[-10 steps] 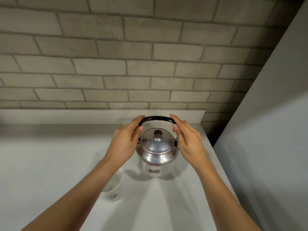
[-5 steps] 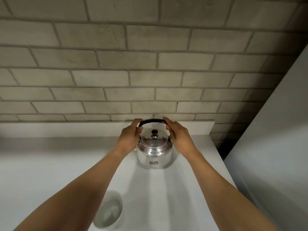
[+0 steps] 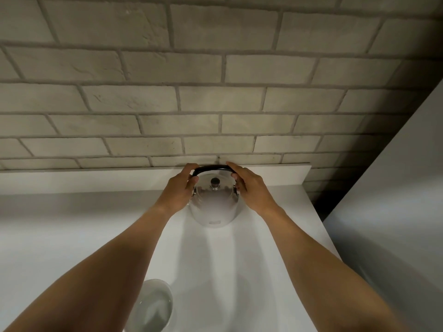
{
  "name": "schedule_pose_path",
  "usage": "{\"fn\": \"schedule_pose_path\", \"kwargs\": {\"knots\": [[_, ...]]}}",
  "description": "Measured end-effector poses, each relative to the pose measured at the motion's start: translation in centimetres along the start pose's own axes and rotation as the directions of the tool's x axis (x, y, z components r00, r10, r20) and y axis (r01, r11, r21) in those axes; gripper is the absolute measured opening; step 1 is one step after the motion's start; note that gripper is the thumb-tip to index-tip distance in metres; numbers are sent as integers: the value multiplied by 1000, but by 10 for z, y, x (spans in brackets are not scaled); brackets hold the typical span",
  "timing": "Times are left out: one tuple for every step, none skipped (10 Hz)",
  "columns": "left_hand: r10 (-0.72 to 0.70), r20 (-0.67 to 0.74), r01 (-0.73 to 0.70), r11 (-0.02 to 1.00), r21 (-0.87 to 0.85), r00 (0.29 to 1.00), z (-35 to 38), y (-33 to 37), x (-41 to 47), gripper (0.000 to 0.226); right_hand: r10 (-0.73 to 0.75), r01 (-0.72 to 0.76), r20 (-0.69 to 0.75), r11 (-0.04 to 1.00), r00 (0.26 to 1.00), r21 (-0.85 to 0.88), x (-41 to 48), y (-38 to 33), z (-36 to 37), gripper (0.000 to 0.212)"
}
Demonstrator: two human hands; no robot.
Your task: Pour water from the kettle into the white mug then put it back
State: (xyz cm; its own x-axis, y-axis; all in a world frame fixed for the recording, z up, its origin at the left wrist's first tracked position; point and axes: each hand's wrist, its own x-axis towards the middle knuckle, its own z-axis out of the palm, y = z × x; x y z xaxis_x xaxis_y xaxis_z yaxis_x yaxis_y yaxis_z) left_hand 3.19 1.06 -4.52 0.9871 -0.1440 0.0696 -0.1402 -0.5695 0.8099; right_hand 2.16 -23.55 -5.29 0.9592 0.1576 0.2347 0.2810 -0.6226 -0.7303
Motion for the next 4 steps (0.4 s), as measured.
{"fn": "schedule_pose_path", "kwargs": {"knots": [[13, -4, -13, 1000, -7, 1000, 1, -3, 3, 29, 3, -3, 3, 1000, 1000, -8, 1, 2, 1, 57], [18, 1, -18, 1000, -18, 1000, 2, -5, 6, 30, 2, -2, 1, 1000, 1000, -9, 5, 4, -1, 54], [-33, 11, 33, 999, -25, 999, 1, 2, 2, 42, 21, -21, 13, 999, 1000, -39, 3, -1, -7, 56], [-51, 15, 51, 998, 29, 999, -4, 13, -4, 74, 74, -75, -48, 997, 996, -14, -6, -6, -16, 75]]}}
